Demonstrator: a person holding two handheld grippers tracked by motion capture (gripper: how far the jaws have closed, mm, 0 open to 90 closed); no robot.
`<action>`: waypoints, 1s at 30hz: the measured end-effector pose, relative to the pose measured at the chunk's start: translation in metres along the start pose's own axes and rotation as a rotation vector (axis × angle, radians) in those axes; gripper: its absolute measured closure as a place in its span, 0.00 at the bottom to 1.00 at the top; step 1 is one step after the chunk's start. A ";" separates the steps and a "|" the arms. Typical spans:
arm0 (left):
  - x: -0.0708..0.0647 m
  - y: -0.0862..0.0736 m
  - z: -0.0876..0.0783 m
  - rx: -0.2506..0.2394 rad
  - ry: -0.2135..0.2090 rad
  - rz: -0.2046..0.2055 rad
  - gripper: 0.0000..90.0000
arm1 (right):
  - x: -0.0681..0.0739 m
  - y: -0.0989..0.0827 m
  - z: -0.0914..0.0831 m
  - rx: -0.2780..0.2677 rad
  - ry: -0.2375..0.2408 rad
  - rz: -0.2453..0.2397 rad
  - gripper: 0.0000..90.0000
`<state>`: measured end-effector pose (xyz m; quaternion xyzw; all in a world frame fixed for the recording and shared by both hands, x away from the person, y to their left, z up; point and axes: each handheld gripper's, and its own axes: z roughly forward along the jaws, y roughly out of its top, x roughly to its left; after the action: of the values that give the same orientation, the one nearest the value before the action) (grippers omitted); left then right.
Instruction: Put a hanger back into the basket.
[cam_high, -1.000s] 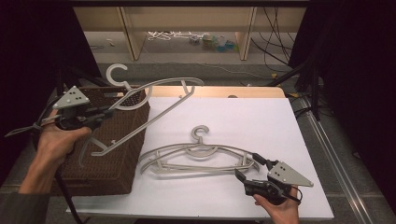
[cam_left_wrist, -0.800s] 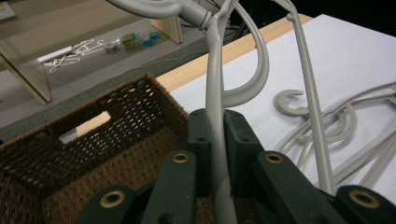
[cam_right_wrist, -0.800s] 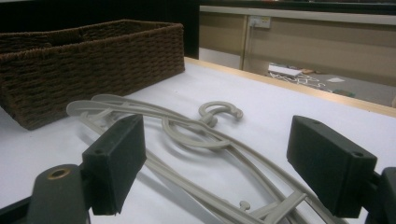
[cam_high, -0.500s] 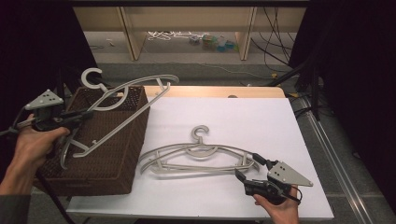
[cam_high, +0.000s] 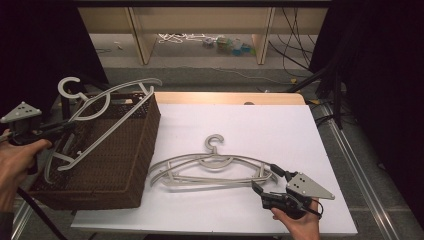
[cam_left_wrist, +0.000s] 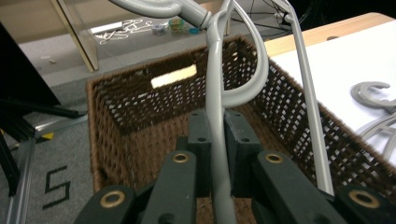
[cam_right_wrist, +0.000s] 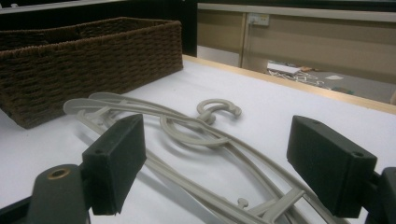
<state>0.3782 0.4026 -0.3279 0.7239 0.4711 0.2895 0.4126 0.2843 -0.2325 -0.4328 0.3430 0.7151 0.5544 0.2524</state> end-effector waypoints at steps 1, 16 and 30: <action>0.002 -0.003 0.000 0.003 0.006 0.003 0.91 | 0.000 0.000 0.000 -0.001 0.004 0.003 0.23; 0.022 -0.026 0.000 0.044 0.049 0.033 0.91 | 0.000 -0.001 0.001 -0.012 0.009 0.018 0.23; 0.023 -0.034 0.014 0.130 0.093 0.103 0.91 | 0.000 -0.001 0.002 -0.011 0.011 0.017 0.23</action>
<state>0.3829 0.4268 -0.3636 0.7583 0.4695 0.3124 0.3271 0.2853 -0.2316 -0.4340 0.3447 0.7104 0.5623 0.2458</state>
